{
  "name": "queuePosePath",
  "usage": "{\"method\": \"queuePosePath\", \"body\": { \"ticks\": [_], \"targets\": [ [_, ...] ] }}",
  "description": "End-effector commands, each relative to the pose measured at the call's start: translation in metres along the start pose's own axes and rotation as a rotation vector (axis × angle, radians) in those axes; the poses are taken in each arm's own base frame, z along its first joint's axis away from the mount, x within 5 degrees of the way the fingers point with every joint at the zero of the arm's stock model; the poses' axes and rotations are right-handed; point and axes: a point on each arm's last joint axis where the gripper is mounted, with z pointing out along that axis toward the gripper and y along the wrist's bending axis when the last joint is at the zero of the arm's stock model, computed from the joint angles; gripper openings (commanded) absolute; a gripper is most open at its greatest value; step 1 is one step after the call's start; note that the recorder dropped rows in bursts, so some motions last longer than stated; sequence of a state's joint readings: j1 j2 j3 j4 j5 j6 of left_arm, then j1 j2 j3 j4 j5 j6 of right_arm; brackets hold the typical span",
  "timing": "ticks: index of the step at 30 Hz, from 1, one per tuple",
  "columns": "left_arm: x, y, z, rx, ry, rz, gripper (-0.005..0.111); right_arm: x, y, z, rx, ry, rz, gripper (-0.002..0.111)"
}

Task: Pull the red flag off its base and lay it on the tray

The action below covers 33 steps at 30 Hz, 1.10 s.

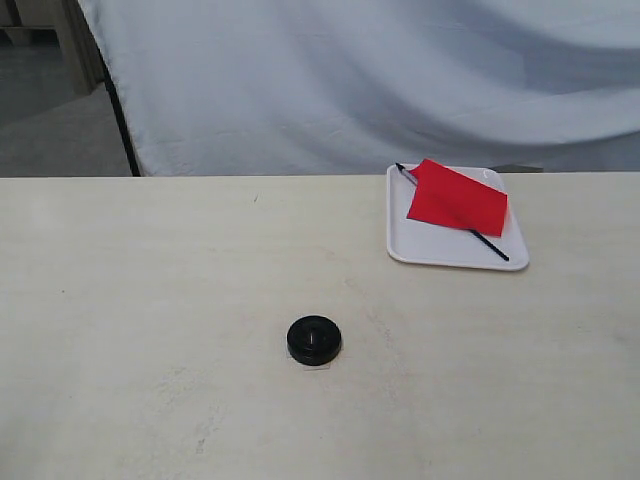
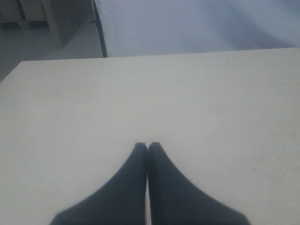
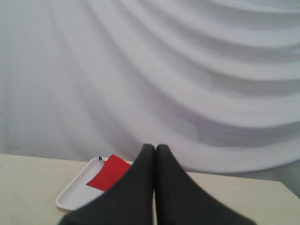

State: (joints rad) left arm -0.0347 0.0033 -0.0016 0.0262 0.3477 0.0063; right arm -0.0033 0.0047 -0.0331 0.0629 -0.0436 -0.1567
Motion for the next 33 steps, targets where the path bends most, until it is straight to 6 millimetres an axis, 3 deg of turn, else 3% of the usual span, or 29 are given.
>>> {"method": "queuePosePath", "body": {
  "ticks": [1, 13, 33],
  "targets": [
    [0.0, 0.0, 0.0, -0.003, -0.006, -0.004, 0.0, 0.014, 0.001, 0.0, -0.005, 0.066, 0.001, -0.001],
    [0.0, 0.0, 0.0, -0.003, -0.006, -0.004, 0.0, 0.036, 0.005, -0.005, -0.042, 0.306, 0.004, -0.001],
    [0.0, 0.0, 0.0, -0.003, -0.006, -0.004, 0.0, 0.035, 0.005, -0.004, -0.042, 0.302, 0.004, -0.001]
  ]
}}
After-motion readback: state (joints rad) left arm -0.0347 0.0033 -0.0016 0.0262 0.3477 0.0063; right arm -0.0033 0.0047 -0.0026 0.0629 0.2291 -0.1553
